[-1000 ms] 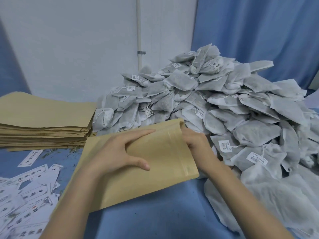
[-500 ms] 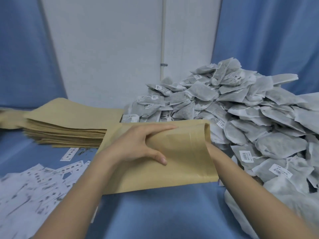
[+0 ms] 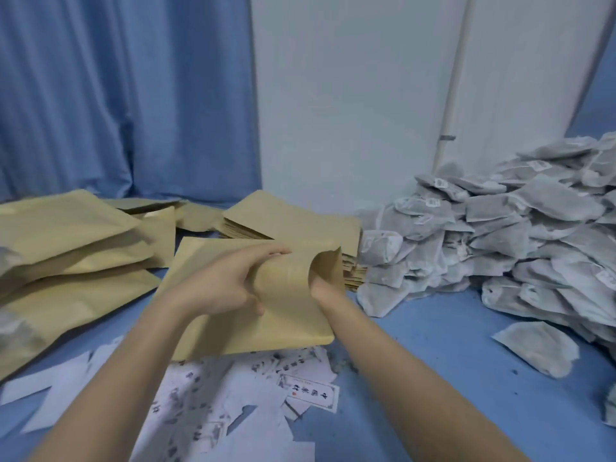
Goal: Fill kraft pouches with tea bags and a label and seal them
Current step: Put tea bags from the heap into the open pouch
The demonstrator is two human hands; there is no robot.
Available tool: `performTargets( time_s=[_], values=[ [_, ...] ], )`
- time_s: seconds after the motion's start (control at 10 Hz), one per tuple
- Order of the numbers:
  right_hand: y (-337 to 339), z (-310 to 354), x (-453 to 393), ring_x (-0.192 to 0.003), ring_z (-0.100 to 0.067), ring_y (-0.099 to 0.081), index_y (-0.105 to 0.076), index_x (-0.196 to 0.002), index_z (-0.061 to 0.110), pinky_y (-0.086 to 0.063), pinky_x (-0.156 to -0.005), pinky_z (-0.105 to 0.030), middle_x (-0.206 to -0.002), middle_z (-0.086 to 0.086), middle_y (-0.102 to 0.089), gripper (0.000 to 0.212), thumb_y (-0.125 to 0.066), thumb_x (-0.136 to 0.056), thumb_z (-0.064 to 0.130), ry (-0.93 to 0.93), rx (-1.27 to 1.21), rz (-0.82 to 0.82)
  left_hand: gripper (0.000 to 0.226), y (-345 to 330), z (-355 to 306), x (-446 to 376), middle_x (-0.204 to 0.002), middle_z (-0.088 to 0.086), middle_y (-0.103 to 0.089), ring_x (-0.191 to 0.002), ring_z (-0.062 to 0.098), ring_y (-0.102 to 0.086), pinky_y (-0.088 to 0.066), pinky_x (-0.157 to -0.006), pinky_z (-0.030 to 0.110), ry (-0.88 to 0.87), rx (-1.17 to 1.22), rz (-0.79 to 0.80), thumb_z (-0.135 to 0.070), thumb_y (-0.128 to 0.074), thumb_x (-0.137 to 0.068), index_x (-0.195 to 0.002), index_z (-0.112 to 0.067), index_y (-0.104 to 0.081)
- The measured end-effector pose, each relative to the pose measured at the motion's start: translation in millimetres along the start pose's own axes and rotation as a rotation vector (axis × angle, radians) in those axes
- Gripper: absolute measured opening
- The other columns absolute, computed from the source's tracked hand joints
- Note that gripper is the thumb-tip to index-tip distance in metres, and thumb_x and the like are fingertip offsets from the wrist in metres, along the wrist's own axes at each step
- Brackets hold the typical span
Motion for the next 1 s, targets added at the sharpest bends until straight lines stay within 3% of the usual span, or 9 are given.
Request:
performTargets(
  time_s=[0.1,0.2,0.3,0.4,0.5,0.6,0.7,0.8,1.0],
  values=[
    [-48,1,-16,-0.073,-0.025,-0.061,-0.061,-0.082,-0.019,-0.042,-0.033,-0.017,-0.07,-0.018,-0.062,0.018,-0.048,-0.089,-0.009,-0.004,-0.439,0.025,0.092,6,38,13,-0.135,-0.016,-0.048,-0.127,0.006,-0.04,-0.034,-0.105,0.023,0.104,-0.034,-0.012,0.012,-0.075,-0.058,-0.134,-0.031,-0.047],
    [-70,-8,-17,-0.13,-0.029,-0.037,-0.028,-0.136,-0.012,-0.031,-0.097,-0.023,-0.139,-0.024,-0.039,0.038,-0.022,-0.101,0.001,0.095,0.48,0.198,0.094,5,68,20,-0.137,-0.012,-0.048,-0.13,0.012,-0.04,-0.035,-0.108,0.035,0.168,-0.008,0.007,0.017,-0.071,-0.057,-0.136,-0.029,-0.047],
    [-67,-36,-37,-0.119,-0.032,-0.05,-0.053,-0.121,-0.006,-0.038,-0.093,-0.036,-0.125,-0.019,-0.056,0.032,-0.034,-0.096,-0.003,0.097,0.268,-0.004,0.094,4,92,19,-0.136,-0.014,-0.049,-0.129,0.012,-0.041,-0.034,-0.108,0.037,0.207,-0.039,0.024,0.013,-0.074,-0.057,-0.133,-0.036,-0.049],
    [-42,-63,-39,-0.076,-0.003,-0.062,-0.07,-0.078,0.025,-0.048,-0.07,-0.019,-0.076,0.017,-0.068,0.031,-0.053,-0.085,0.0,0.153,0.129,-0.082,0.095,8,106,14,-0.136,-0.011,-0.051,-0.129,0.015,-0.042,-0.034,-0.108,0.04,0.217,-0.068,0.009,0.009,-0.078,-0.055,-0.132,-0.037,-0.049],
    [-12,-93,-33,-0.084,-0.01,-0.061,-0.07,-0.088,0.015,-0.044,-0.075,-0.012,-0.089,0.005,-0.069,0.012,-0.059,-0.087,0.018,0.131,0.372,-0.125,0.097,9,112,7,-0.136,-0.011,-0.051,-0.127,0.016,-0.043,-0.035,-0.107,0.039,0.228,-0.119,0.013,0.005,-0.081,-0.053,-0.133,-0.038,-0.048],
    [-18,-131,-34,-0.107,-0.017,-0.047,-0.06,-0.114,0.008,-0.037,-0.087,-0.021,-0.115,-0.003,-0.05,0.063,-0.063,-0.076,0.058,0.032,0.71,0.121,0.099,6,115,3,-0.137,-0.012,-0.049,-0.127,0.015,-0.041,-0.034,-0.107,0.038,0.241,-0.123,0.027,0.004,-0.081,-0.053,-0.134,-0.041,-0.047],
    [-19,-137,-38,-0.107,-0.012,-0.046,-0.059,-0.123,0.018,-0.036,-0.087,-0.021,-0.119,0.002,-0.048,0.065,-0.066,-0.073,0.06,0.074,0.719,0.105,0.1,6,116,1,-0.137,-0.012,-0.049,-0.128,0.015,-0.041,-0.034,-0.108,0.038,0.245,-0.113,0.037,0.004,-0.082,-0.052,-0.134,-0.042,-0.046],
    [-15,-132,-43,-0.076,-0.001,-0.044,-0.063,-0.101,0.021,-0.031,-0.062,-0.013,-0.092,0.008,-0.052,0.043,-0.074,-0.071,0.05,0.1,0.656,0.063,0.099,8,115,3,-0.136,-0.013,-0.05,-0.127,0.014,-0.042,-0.034,-0.108,0.037,0.245,-0.112,0.039,0.004,-0.082,-0.053,-0.134,-0.042,-0.047],
    [25,-112,-30,-0.059,-0.01,-0.049,-0.063,-0.074,0.017,-0.032,-0.052,-0.014,-0.066,0.005,-0.06,0.02,-0.07,-0.08,0.035,0.104,0.343,-0.079,0.098,18,102,9,-0.118,-0.035,-0.05,-0.118,0.001,-0.044,-0.034,-0.091,0.013,0.189,-0.065,0.019,0.009,-0.08,-0.054,-0.124,-0.051,-0.048]
  ],
)
Point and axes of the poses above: each hand's wrist, its own x-axis away from the middle knuckle, its own y-axis out of the back of the hand, z = x × y, the point moved 6 cm from there along -x, towards the middle knuckle
